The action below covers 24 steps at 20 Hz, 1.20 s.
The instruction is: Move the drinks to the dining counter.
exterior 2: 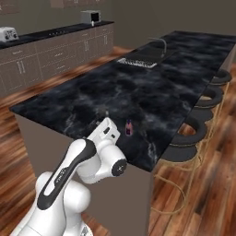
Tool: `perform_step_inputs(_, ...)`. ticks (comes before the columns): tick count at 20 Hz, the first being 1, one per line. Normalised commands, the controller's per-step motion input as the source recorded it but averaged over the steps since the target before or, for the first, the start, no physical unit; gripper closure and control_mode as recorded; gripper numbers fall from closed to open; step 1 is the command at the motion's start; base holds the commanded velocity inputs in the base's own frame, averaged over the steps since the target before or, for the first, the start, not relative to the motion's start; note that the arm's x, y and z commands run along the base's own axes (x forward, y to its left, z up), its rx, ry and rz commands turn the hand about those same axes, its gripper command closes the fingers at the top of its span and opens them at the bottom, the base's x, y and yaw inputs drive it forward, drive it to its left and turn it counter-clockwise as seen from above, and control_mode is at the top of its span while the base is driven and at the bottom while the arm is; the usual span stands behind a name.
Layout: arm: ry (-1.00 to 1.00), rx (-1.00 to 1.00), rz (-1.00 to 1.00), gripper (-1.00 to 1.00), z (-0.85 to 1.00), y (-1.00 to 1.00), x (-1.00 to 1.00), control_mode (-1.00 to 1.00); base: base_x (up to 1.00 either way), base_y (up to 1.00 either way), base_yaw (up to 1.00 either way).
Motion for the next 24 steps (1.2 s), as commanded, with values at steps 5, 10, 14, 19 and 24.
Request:
perform_step_inputs(5,0.00,0.00,0.00,-1.00,0.00,0.00,0.00,1.00,-0.40,0.36,0.00)
perform_step_inputs(10,0.00,0.00,0.00,-1.00,0.00,0.00,0.00,1.00,0.02,0.74,0.00)
perform_step_inputs(14,0.00,0.00,0.00,-1.00,0.00,0.00,0.00,1.00,0.23,0.99,0.00)
perform_step_inputs(19,0.00,0.00,0.00,-1.00,0.00,0.00,0.00,1.00,0.11,1.00,0.00)
perform_step_inputs(24,0.00,0.00,0.00,-1.00,0.00,0.00,0.00,1.00,0.11,1.00,-0.01)
